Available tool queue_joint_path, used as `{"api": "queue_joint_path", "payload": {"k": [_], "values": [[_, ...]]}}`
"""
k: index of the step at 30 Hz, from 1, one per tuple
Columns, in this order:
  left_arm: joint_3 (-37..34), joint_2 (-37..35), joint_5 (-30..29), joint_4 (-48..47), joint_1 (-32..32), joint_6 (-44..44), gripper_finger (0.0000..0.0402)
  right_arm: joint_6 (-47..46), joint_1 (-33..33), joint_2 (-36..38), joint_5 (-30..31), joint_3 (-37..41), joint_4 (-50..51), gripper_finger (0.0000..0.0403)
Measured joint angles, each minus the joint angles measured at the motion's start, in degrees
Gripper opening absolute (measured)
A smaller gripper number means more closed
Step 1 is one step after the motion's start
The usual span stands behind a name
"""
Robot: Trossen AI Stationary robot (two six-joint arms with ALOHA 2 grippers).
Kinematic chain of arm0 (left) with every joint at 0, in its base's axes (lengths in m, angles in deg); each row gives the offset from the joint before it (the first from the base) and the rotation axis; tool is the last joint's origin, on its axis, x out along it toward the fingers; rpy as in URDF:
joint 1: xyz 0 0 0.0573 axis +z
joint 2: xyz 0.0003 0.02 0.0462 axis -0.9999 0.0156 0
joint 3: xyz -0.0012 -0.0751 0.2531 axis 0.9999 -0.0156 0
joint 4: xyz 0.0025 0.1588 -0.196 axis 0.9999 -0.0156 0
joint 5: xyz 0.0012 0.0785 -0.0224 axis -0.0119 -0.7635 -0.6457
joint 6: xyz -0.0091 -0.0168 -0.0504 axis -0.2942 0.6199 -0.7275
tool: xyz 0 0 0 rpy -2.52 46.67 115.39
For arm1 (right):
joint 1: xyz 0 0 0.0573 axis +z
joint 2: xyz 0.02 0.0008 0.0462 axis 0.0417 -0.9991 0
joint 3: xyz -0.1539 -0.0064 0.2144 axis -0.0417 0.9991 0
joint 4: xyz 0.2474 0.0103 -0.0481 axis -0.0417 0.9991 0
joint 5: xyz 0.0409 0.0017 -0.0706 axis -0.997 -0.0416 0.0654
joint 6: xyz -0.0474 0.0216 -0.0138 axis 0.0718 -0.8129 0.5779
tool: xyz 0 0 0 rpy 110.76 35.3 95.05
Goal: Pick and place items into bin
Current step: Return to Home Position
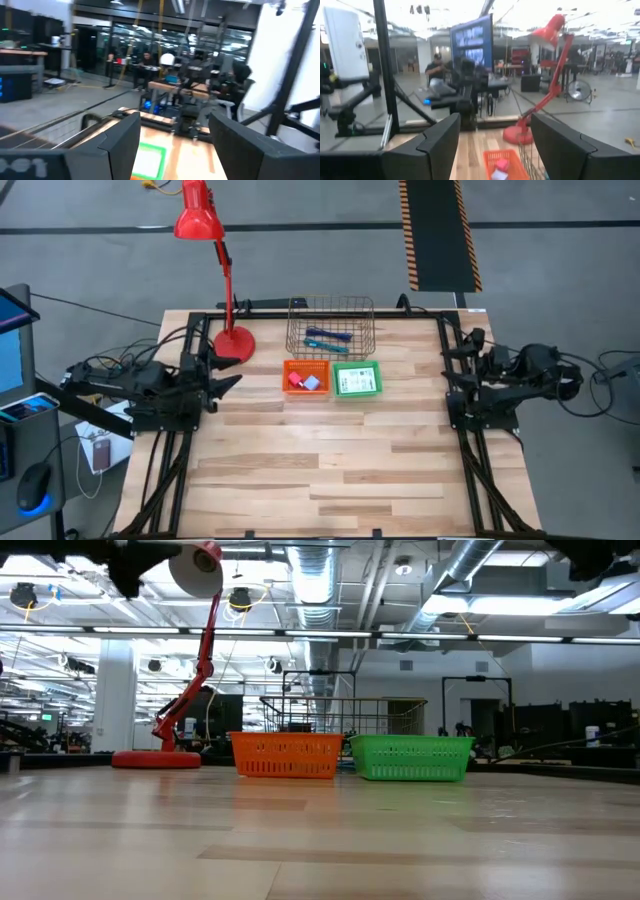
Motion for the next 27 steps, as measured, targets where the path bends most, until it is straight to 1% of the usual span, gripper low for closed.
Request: {"api": "queue_joint_path", "payload": {"k": [2, 5, 8, 11, 13, 15, 17, 20, 24, 27], "values": [[-2.54, -2.00, -2.39, 0.39, -0.34, -0.03, 0.0227, 0.00, 0.00, 0.19, 0.06, -0.25, -0.72, 0.0240], [-7.36, -5.18, -4.14, 1.86, -0.42, -0.97, 0.0227, -0.39, 0.00, 0.12, -0.06, -0.17, -0.13, 0.0240], [-13.18, -8.03, -4.16, 6.18, -0.42, -1.63, 0.0227, -0.46, 0.00, 0.04, -0.05, 0.39, -0.06, 0.0240], [-18.41, -10.68, -4.25, 9.53, -0.44, -2.26, 0.0227, -1.34, 0.00, 0.12, 0.13, 3.11, -2.13, 0.0240], [-18.28, -12.22, -4.33, 5.11, -0.44, -3.77, 0.0227, -1.49, 0.00, 0.13, 0.17, 5.49, -4.75, 0.0240], [-18.36, -12.34, -4.57, 2.84, -0.42, -5.26, 0.0227, -1.53, 0.00, 0.09, 1.06, 8.84, -7.64, 0.0240], [-18.36, -12.35, -4.56, 2.23, -0.42, -5.48, 0.0227, -1.53, -0.10, 0.10, 2.04, 11.83, -9.82, 0.0240], [-18.38, -12.30, -4.13, 2.05, -0.44, -4.69, 0.0227, -1.48, -0.65, 0.14, 1.92, 15.71, -11.87, 0.0240], [-18.41, -12.30, -4.21, -1.79, -0.42, -4.55, 0.0227, -2.99, -2.04, 0.14, 1.88, 20.54, -13.80, 0.0240], [-18.42, -12.26, -4.21, -4.02, -0.42, -6.48, 0.0227, -5.46, -3.49, 0.12, 1.88, 23.39, -14.52, 0.0240]]}}
